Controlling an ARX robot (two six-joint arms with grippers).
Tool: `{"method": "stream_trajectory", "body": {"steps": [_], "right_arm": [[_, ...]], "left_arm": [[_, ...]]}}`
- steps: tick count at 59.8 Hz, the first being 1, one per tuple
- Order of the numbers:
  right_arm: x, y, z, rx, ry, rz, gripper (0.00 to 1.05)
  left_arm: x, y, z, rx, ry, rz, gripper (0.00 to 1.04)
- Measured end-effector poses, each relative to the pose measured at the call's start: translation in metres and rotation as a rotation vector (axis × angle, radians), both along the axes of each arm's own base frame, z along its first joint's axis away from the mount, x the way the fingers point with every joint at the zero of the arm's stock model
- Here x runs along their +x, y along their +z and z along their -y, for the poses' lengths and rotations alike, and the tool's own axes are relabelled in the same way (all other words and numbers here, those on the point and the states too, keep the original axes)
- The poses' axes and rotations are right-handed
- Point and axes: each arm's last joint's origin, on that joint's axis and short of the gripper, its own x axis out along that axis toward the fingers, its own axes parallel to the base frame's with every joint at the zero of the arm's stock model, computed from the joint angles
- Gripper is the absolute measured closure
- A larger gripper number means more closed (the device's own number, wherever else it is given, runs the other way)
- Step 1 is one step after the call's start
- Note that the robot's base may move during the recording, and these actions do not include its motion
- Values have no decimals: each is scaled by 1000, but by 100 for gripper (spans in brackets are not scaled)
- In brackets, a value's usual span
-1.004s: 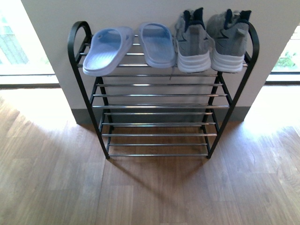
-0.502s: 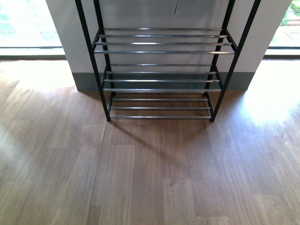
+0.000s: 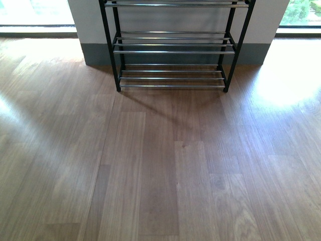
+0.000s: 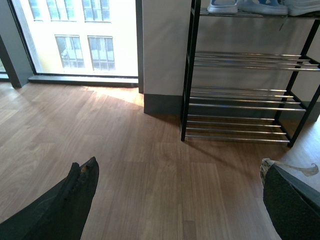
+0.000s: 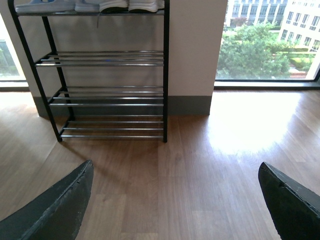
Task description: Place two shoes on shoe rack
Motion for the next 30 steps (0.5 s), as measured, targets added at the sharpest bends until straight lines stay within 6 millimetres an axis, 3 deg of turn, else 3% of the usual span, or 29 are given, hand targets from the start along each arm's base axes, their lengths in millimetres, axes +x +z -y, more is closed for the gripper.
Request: {"method": "stream_trajectory", "body": {"steps": [30], "right_arm": [[0, 0, 0, 0, -2, 0, 9]], "left_arm": [[0, 0, 0, 0, 0, 0, 9]]}}
